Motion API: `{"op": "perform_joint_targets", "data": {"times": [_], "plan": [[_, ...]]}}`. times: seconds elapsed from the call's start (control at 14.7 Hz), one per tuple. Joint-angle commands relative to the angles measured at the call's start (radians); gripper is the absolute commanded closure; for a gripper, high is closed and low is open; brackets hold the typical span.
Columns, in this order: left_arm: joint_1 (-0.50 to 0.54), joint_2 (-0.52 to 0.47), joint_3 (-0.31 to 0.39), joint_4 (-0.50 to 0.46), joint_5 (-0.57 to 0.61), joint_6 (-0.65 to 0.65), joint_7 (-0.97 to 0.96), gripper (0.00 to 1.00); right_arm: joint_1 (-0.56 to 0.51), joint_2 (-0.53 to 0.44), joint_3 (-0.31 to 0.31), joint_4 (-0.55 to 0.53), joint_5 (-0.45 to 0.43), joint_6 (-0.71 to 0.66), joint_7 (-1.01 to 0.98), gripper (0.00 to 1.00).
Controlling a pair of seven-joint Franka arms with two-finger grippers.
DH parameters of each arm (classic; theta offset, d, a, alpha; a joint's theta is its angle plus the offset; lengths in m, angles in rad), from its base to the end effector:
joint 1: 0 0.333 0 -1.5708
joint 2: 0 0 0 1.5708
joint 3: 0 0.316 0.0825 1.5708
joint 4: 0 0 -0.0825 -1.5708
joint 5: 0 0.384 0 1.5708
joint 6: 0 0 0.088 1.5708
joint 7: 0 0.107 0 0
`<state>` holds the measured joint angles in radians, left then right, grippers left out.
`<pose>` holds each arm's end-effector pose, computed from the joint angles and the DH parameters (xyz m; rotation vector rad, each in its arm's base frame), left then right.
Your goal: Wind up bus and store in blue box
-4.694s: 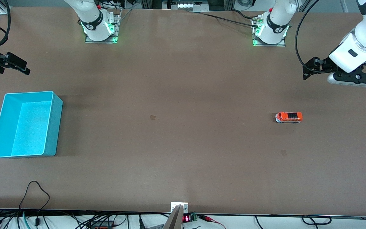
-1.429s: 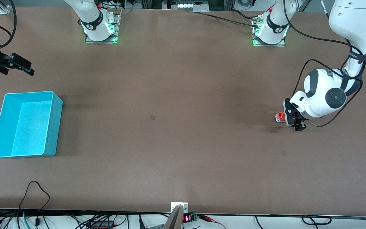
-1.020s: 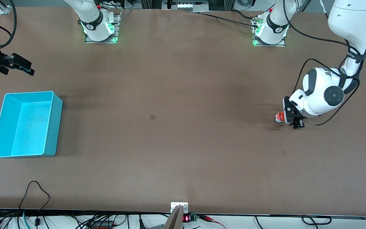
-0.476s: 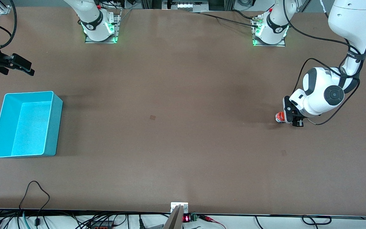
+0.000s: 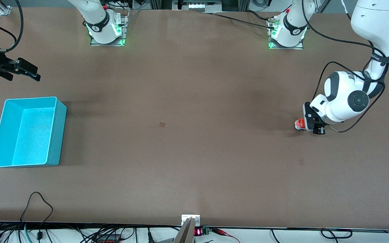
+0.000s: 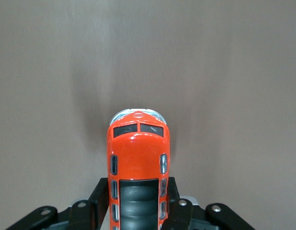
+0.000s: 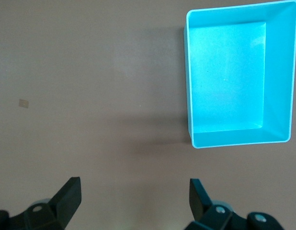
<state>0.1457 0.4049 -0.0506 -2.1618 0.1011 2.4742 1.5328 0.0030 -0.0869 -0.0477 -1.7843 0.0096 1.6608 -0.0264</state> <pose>0.5537 0.0521 0.1991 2.2495 -2.1312 -0.1408 0.5296 -0.0237 0.5781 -3.1260 0.0298 0.0566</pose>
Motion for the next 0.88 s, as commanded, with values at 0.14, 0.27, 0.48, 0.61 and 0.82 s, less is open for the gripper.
{"op": "perform_joint_targets", "data": {"times": [0.14,0.27,0.48,0.61,0.82], "plan": [[0.173,0.090,-0.005,0.011,0.022,0.083,0.162,0.68,0.002,-0.004,0.002,-0.003,-0.011,0.008,-0.012,0.00],[0.254,0.142,-0.005,0.060,0.020,0.103,0.290,0.68,0.002,-0.004,0.002,-0.003,-0.011,0.010,-0.012,0.00],[0.314,0.172,-0.006,0.096,0.020,0.101,0.363,0.68,0.002,-0.002,0.002,-0.003,-0.011,0.010,-0.012,0.00],[0.310,0.169,-0.006,0.096,0.020,0.100,0.363,0.68,0.002,-0.002,0.002,-0.003,-0.011,0.010,-0.012,0.00],[0.311,0.169,-0.006,0.097,0.020,0.100,0.363,0.68,0.002,0.001,0.002,-0.003,-0.011,0.010,-0.012,0.00]]}}
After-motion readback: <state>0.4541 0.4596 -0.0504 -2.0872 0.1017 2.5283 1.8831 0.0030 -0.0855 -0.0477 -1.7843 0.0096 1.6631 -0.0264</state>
